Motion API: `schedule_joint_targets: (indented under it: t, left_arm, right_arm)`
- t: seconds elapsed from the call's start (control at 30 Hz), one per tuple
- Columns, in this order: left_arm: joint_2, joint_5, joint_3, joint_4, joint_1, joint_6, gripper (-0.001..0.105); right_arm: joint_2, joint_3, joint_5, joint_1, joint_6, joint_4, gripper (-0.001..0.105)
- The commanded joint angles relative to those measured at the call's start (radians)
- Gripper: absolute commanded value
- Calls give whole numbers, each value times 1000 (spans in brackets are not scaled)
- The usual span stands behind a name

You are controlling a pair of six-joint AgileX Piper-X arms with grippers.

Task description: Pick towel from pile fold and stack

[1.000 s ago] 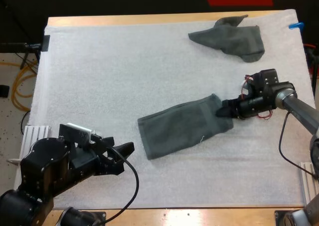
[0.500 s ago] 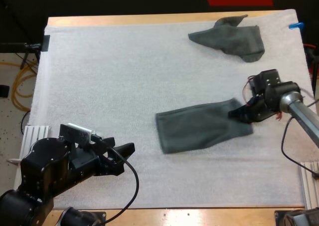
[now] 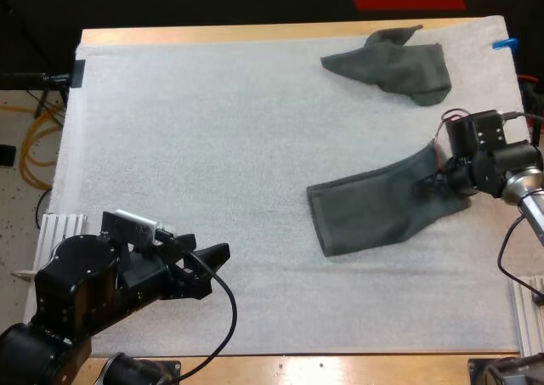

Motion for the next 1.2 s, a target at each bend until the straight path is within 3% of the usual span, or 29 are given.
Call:
schedule_joint_targets:
  t: [0.0,0.33,0.53,0.83,1.17]
  left_arm:
    - [1,1,-3,-2,-2,-14,61]
    - [1,1,-3,-2,-2,-14,61]
    - [1,21,-3,-2,-2,-14,61]
    - [1,21,-3,-2,-2,-14,61]
    - [1,21,-3,-2,-2,-14,61]
  right_arm:
    - [-8,-16,-53,29,-7,26,1]
    - [51,-33,-209,236,195,-10,1]
    - [137,-33,-293,305,305,-89,1]
    - [197,-33,-419,311,431,-174,1]
    - [197,-30,-456,311,466,-233,5]
